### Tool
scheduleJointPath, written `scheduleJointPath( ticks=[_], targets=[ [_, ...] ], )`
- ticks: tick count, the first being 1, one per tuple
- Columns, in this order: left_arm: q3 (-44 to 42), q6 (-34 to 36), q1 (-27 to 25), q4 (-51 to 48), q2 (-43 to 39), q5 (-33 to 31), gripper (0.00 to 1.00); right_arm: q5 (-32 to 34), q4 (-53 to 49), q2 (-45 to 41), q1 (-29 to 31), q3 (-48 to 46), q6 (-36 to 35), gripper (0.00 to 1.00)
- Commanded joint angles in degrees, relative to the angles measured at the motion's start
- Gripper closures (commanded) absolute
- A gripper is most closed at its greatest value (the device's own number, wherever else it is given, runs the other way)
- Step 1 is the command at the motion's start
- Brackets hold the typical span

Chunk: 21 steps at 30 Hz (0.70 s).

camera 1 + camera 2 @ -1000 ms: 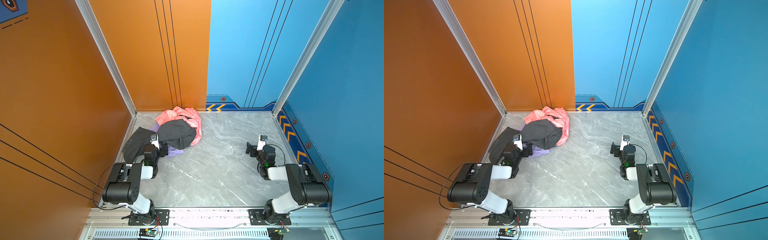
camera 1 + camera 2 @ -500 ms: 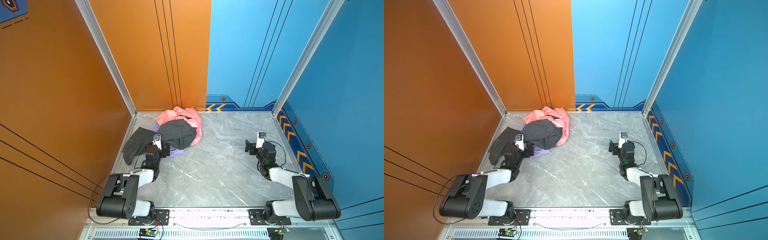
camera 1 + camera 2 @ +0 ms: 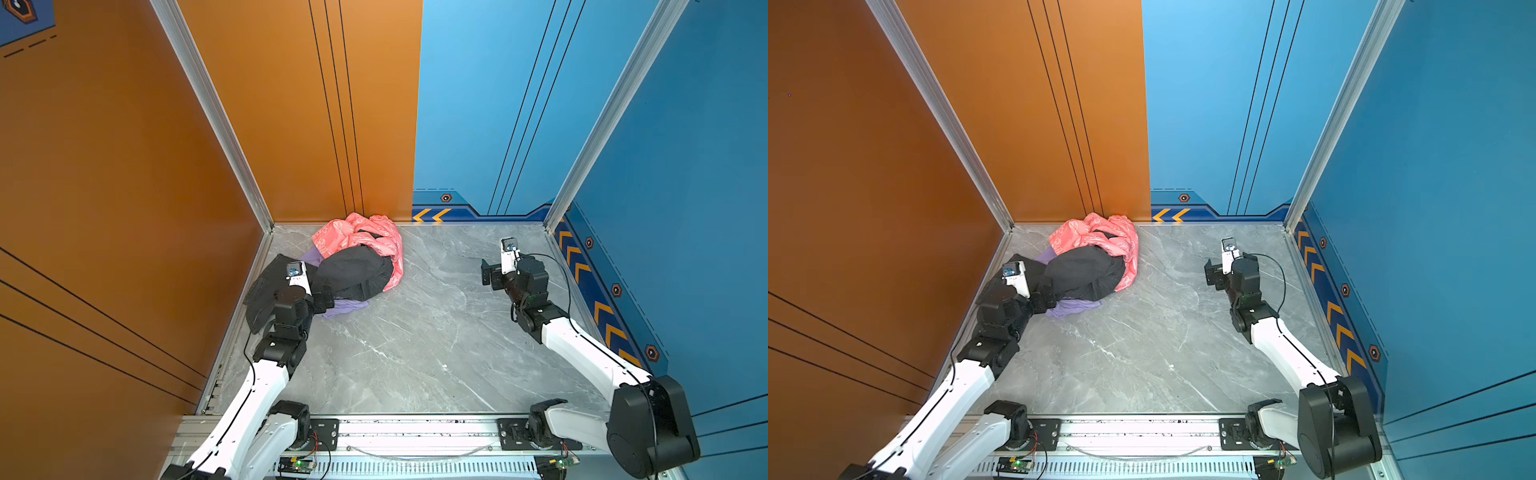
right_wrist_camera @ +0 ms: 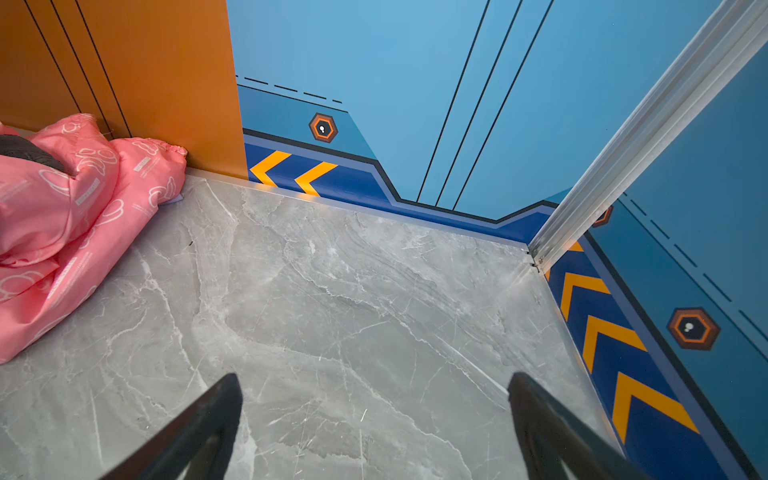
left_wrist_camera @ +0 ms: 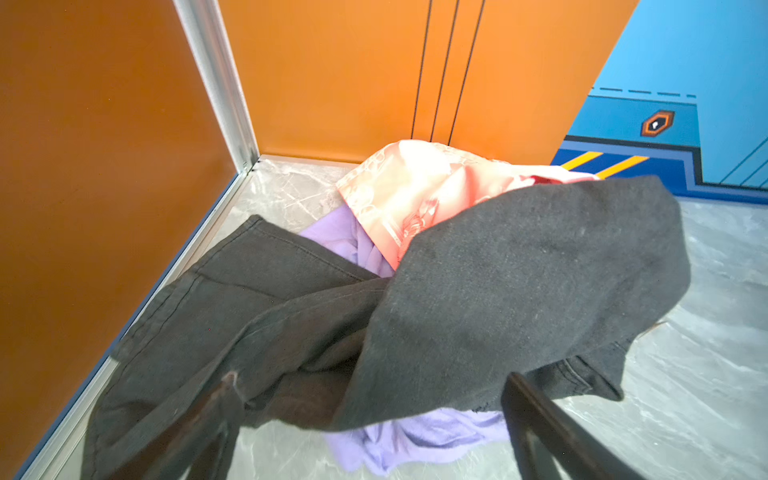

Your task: Pick out a specific cloth from the pile

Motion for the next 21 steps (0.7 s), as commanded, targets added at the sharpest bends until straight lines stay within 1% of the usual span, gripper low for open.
scheduleJointPath(
  ticks=[1,3,5,7,9,10,11,14,16,19,21],
  targets=[
    [1.92,-6.86,2.41,-12.52,-3.97,-0.27,0.02,7.77,-11.34,2.06,1.64,7.02,-0.8,0.0],
    [2.76,-8.42,3.92,-13.8,-4.81,1.6,0.02,10.21,-17.29,4.34,1.84,12.18,1.66,0.0],
    [4.66,-9.91,4.41,-16.71,-3.88,2.43,0.02,12.16,-23.31,7.25,1.64,17.62,4.04,0.0],
    [7.14,-11.48,4.41,-20.34,-1.74,4.09,0.02,11.95,-30.29,10.22,1.7,22.9,3.42,0.0],
    [9.04,-13.61,4.25,-23.27,0.69,5.7,0.02,14.42,-29.89,11.84,2.2,24.05,3.57,0.0],
    [9.8,-15.16,4.1,-24.56,1.93,6.44,0.01,13.78,-29.63,12.28,2.37,24.33,3.57,0.0],
    [10.45,-16.58,3.97,-25.63,2.93,6.82,0.02,12.51,-29.47,12.38,2.38,24.52,3.66,0.0],
    [11.74,-20.9,3.3,-28.41,5.58,8.93,0.1,9.59,-28.87,12.24,3.07,24.8,4.8,0.0],
    [11.69,-23.2,2.58,-28.85,6.93,10.79,0.18,7.11,-29.06,12.42,3.47,25.49,7.05,0.0],
    [11.14,-26.04,1.14,-29.52,8.15,11.23,0.18,2.37,-29.2,12.53,4.53,26.01,10.92,0.0],
    [10.65,-27.46,0.65,-29.77,8.95,12.04,0.19,1.18,-28.97,12.94,5.71,26.34,13.59,0.0]
  ],
)
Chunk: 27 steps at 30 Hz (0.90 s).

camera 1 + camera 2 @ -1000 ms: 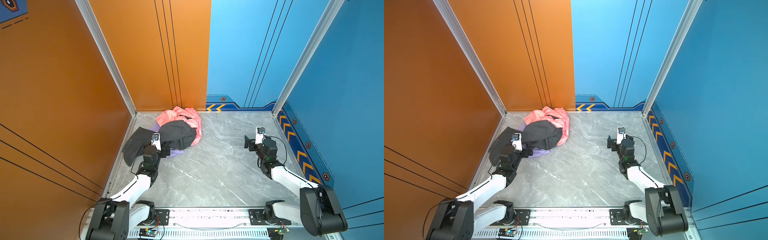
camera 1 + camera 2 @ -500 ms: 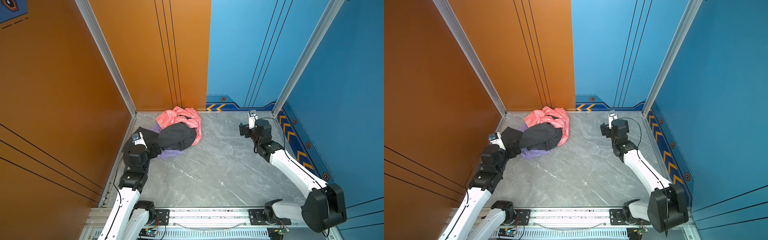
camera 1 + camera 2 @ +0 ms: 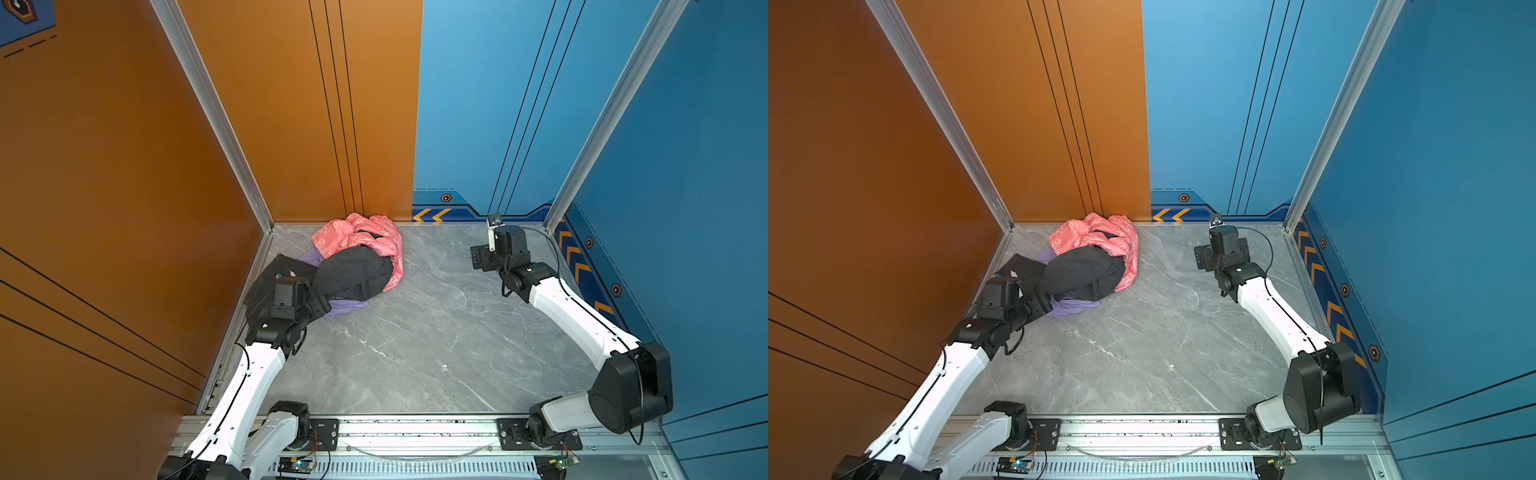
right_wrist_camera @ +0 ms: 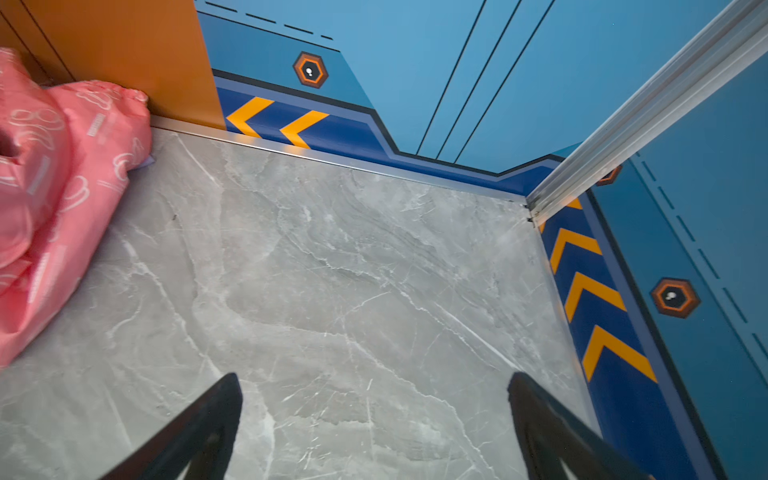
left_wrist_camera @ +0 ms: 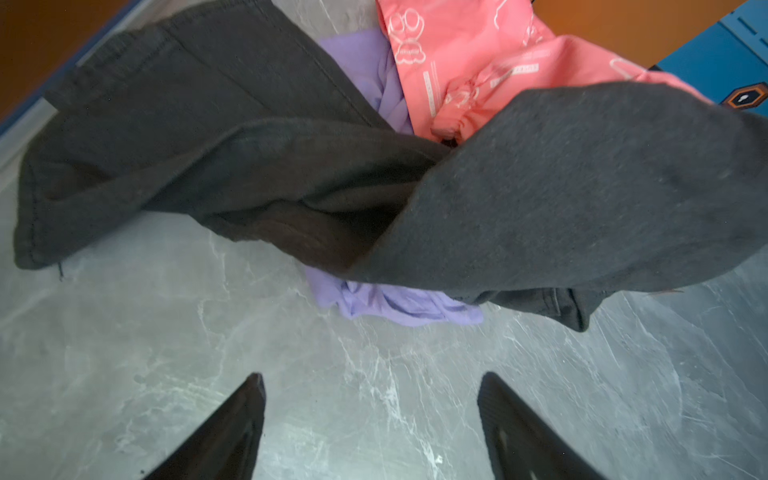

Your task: Pick out a specific cloth from the pile

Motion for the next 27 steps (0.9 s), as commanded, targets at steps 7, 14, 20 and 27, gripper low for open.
scheduleJointPath(
  ticks=[7,14,20,27],
  targets=[
    [0.13,-7.36,-0.82,-3.51,5.4,5.5,0.27,-5.48,-1.04,4.18,7.95,3.87,8.16,0.0],
    [0.05,-8.68,1.43,-3.49,10.32,8.41,0.34,-6.84,-1.13,8.21,12.48,7.0,8.77,0.0],
    [-2.12,-10.78,5.11,0.36,12.73,11.12,0.35,-7.81,-1.1,10.42,13.57,9.13,8.76,0.0],
    [-5.59,-16.03,7.64,10.5,14.98,13.17,0.36,-8.53,-1.49,11.96,13.68,11.64,8.46,0.0]
  ],
)
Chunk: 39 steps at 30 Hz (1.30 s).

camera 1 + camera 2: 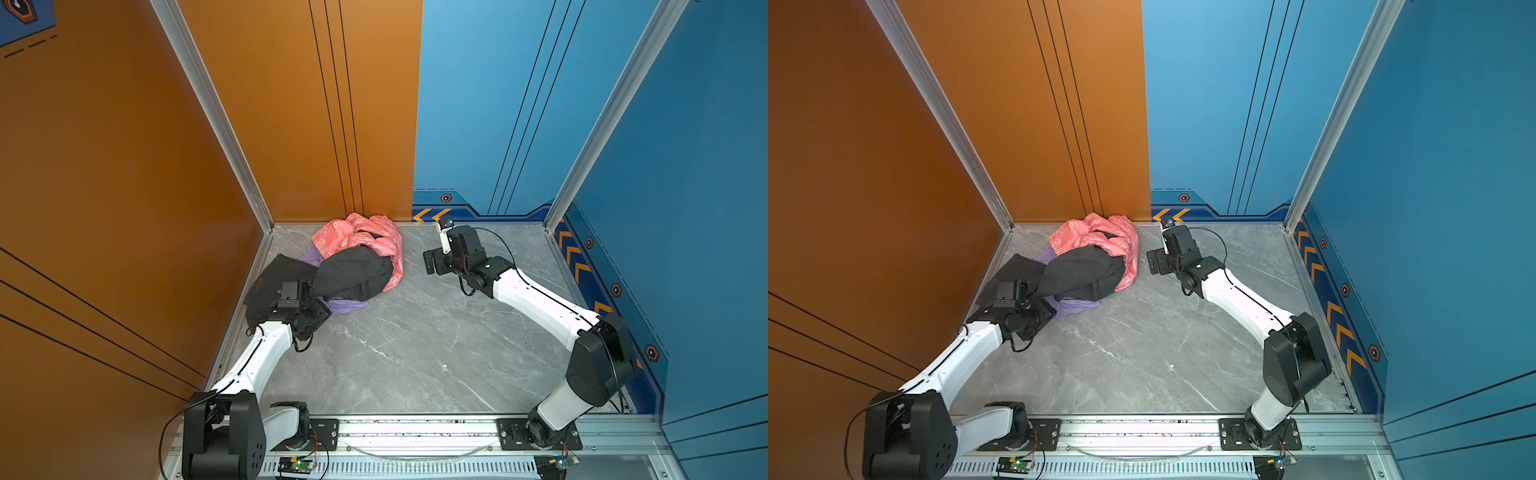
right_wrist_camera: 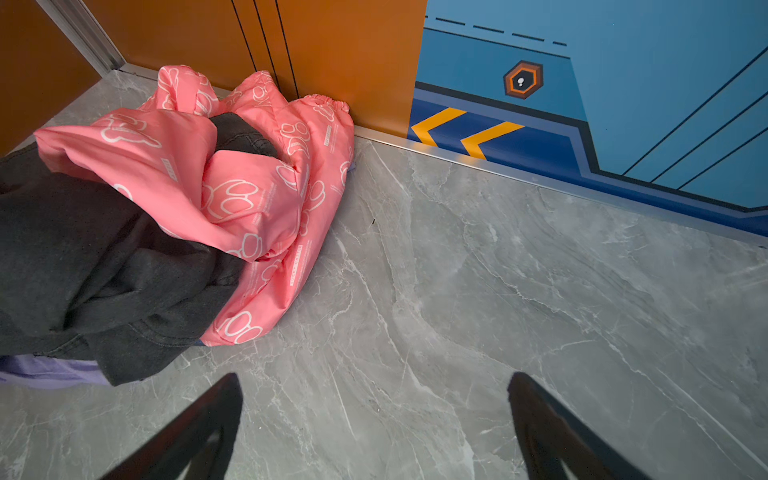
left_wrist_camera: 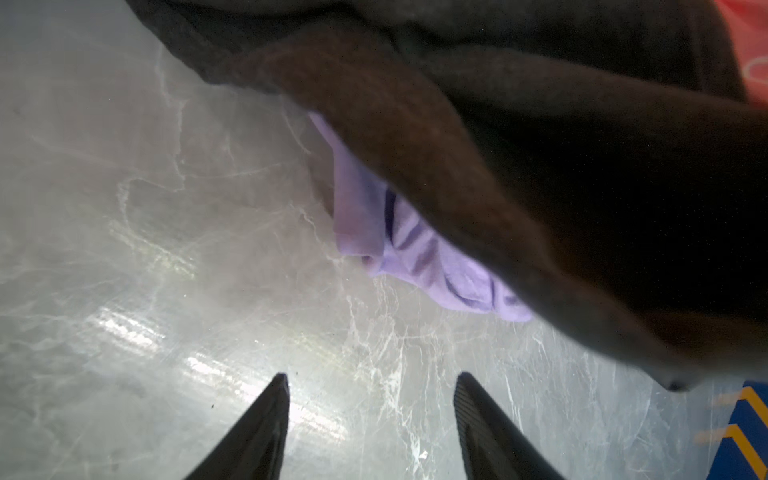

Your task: Pick out a specific cloth from the pile

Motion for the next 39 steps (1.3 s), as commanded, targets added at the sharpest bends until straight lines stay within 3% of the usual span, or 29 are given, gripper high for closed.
scheduleJointPath(
  ticks=[1,23,27,29,32,36,39],
  targets=[
    [-1.12,-2.93,0.69,6.04,1.43,1.95,0.36,-1.2,-1.1,1.15,0.27,2.45,0.67,0.0],
    [0.22,-7.03,2.94,19.61,15.44,7.49,0.53,-1.68,-2.01,2.47,0.46,4.73,0.24,0.0],
    [0.6,-7.34,2.99,21.95,18.37,8.27,0.64,-1.9,-1.99,2.65,0.47,4.95,-0.07,0.0],
    [1.15,-6.65,3.02,22.09,19.7,9.04,0.79,-2.03,-2.05,2.62,0.41,4.91,-0.15,0.0],
    [1.6,-6.45,3.02,22.08,20.65,9.82,0.89,-2.05,-2.08,2.66,0.4,4.93,-0.36,0.0],
    [2.29,-5.26,2.76,22.04,18.92,9.1,0.98,-2.03,-2.09,2.58,0.24,5.0,-0.48,0.0],
    [3.56,-4.67,2.69,20.76,16.34,7.5,1.0,-3.3,-1.85,2.66,0.14,4.99,-0.92,0.0]
  ],
)
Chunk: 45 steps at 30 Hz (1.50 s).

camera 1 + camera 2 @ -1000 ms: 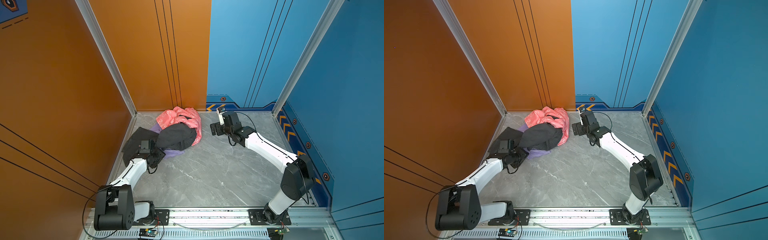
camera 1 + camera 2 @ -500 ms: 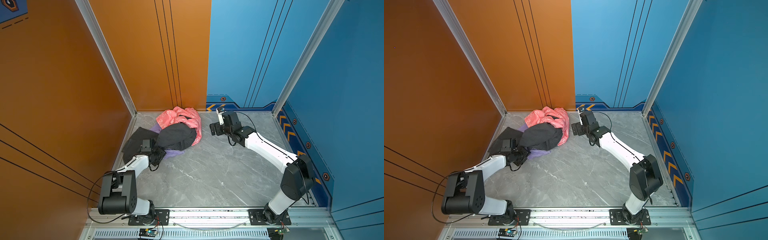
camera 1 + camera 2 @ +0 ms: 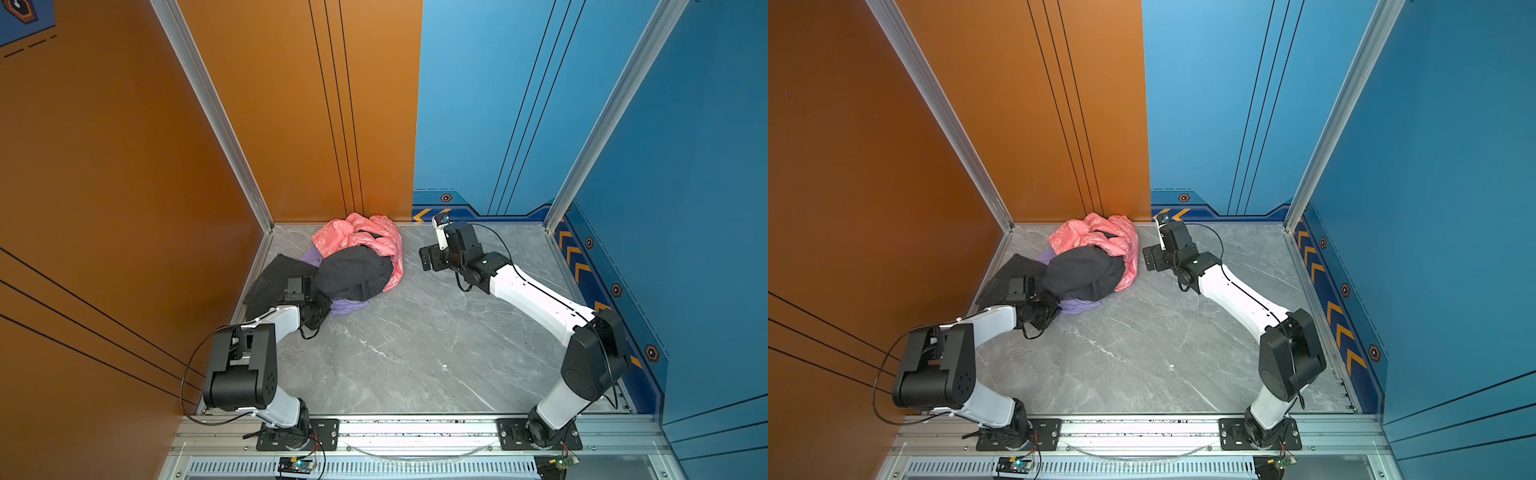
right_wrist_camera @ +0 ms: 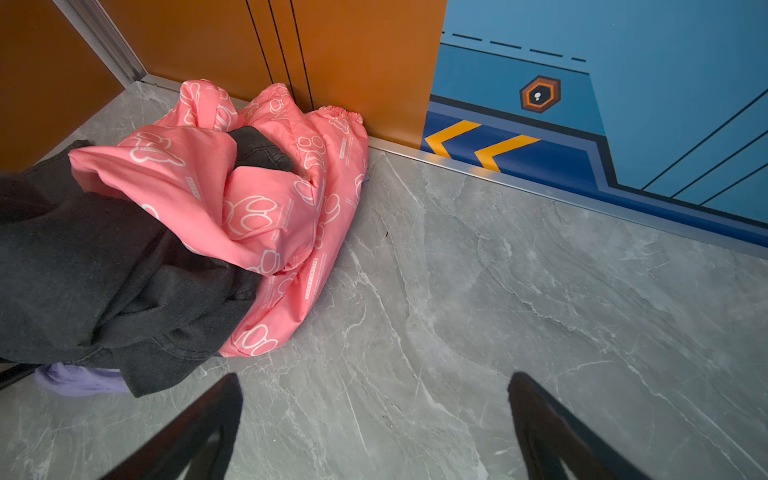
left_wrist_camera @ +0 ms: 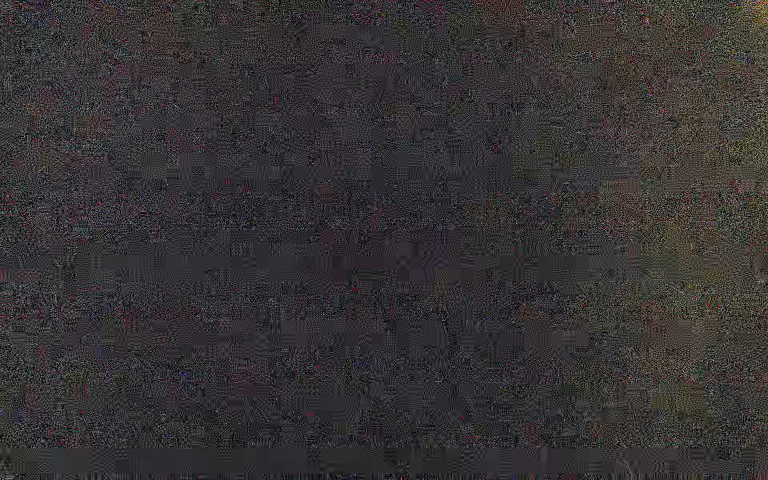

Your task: Pick out a specific cloth from the pile

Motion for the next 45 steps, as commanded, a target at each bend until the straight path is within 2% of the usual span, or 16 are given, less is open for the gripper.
scheduleJointPath(
  ticks=[1,11,30,36,45],
  targets=[
    [3.26,1.76,-0.1,-0.94,-3.89,-1.11,1.0,-1.81,-1.15,0.87,-0.19,1.89,-0.68,0.0],
    [12.15,4.8,-1.62,-6.45,-10.93,-5.58,1.0,-2.32,0.5,1.21,-0.08,1.98,-0.34,0.0],
    [27.42,3.66,-3.01,-9.78,-17.85,-10.17,1.0,-2.73,1.89,1.26,0.34,2.09,0.22,0.0],
    [33.75,3.95,-3.61,-9.61,-17.29,-10.67,1.0,-2.74,1.88,0.96,0.35,1.96,-0.11,0.0],
    [47.36,9.64,-6.19,-9.18,-12.19,-5.24,1.0,-3.52,2.04,0.21,0.27,1.98,-1.02,0.0]
  ],
)
